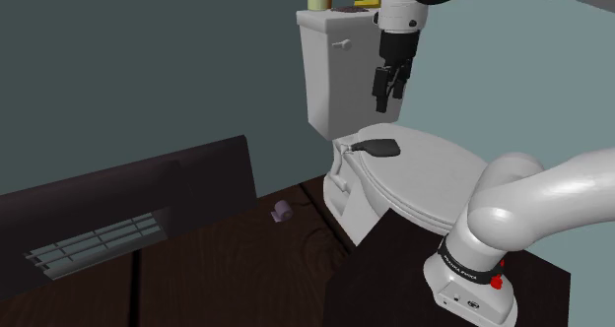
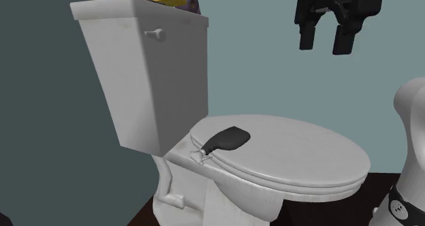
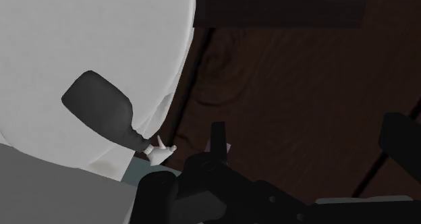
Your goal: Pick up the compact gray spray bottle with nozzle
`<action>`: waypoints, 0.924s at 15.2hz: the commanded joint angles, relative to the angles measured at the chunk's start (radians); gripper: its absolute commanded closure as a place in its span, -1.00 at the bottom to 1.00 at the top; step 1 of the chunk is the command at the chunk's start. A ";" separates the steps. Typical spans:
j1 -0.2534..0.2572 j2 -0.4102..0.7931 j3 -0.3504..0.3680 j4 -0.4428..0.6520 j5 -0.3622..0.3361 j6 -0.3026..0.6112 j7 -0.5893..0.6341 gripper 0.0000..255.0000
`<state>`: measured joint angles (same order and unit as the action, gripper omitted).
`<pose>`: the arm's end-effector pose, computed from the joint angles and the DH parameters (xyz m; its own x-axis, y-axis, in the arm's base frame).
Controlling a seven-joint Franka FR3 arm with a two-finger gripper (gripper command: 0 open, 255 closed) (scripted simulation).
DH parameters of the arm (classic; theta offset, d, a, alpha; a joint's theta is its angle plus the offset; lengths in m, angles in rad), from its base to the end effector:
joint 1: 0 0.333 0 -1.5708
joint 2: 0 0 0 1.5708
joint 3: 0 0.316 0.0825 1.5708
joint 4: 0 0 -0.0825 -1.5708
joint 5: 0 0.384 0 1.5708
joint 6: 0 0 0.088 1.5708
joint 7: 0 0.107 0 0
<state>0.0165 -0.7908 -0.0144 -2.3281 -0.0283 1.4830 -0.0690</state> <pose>0.2965 -0.0040 0.5976 0.9958 0.0734 -0.0554 0.0743 -0.9971 0.0143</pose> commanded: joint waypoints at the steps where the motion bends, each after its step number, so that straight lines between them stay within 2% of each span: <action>1: 0.000 0.000 0.000 0.000 0.000 0.000 0.000 -1.00; 8: -0.013 0.064 -0.120 -0.124 -0.098 0.201 -0.180 -1.00; 14: -0.023 0.188 -0.228 -0.173 -0.167 0.391 -0.328 -1.00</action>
<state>-0.0057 -0.6238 -0.2256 -2.4910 -0.1844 1.8379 -0.3724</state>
